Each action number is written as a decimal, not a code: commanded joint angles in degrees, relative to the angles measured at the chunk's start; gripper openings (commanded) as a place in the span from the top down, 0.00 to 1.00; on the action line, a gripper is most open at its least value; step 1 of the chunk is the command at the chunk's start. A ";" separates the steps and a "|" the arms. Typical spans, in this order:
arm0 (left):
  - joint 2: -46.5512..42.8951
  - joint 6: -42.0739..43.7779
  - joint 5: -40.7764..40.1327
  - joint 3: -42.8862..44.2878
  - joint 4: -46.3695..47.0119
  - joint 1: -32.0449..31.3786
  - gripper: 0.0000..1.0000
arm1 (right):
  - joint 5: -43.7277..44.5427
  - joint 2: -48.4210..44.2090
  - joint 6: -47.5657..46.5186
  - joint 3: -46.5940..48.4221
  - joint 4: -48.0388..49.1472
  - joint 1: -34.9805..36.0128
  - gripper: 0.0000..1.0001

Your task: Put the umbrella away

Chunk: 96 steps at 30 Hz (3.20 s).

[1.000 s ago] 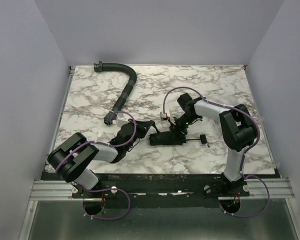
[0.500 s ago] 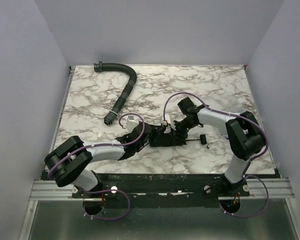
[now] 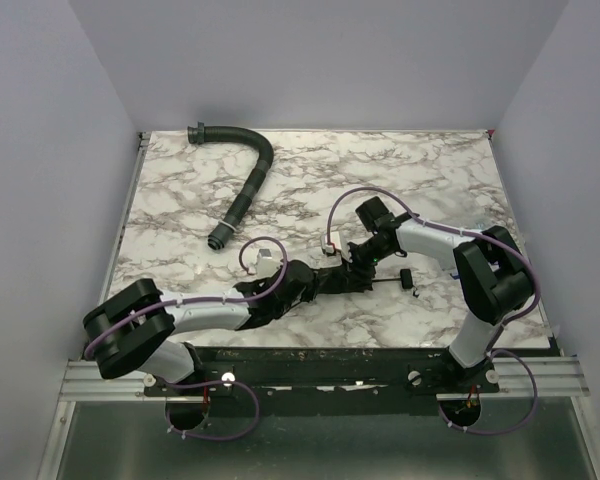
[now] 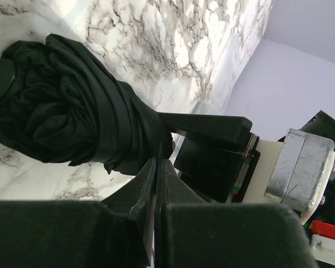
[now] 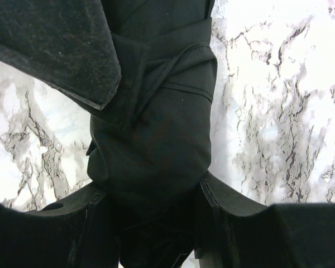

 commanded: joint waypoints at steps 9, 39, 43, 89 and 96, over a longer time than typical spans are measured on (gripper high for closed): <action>-8.70 -1.40 -1.99 -5.37 -3.46 -3.38 0.68 | 16.38 8.19 -1.55 -4.23 2.59 0.72 0.87; -16.54 103.59 27.61 -1.81 -7.47 20.61 0.09 | 14.88 9.30 -5.28 -3.06 -1.87 1.05 0.86; -9.97 96.13 44.96 1.62 -3.57 29.98 0.14 | 14.66 8.65 -6.52 -3.76 -1.90 1.09 0.86; 34.33 103.79 75.63 37.07 -46.76 37.60 0.67 | 15.30 8.90 -7.35 -3.71 -1.81 1.62 0.86; 36.24 105.22 72.58 39.61 -50.22 37.56 0.78 | 15.27 8.78 -7.49 -3.74 -1.81 1.67 0.86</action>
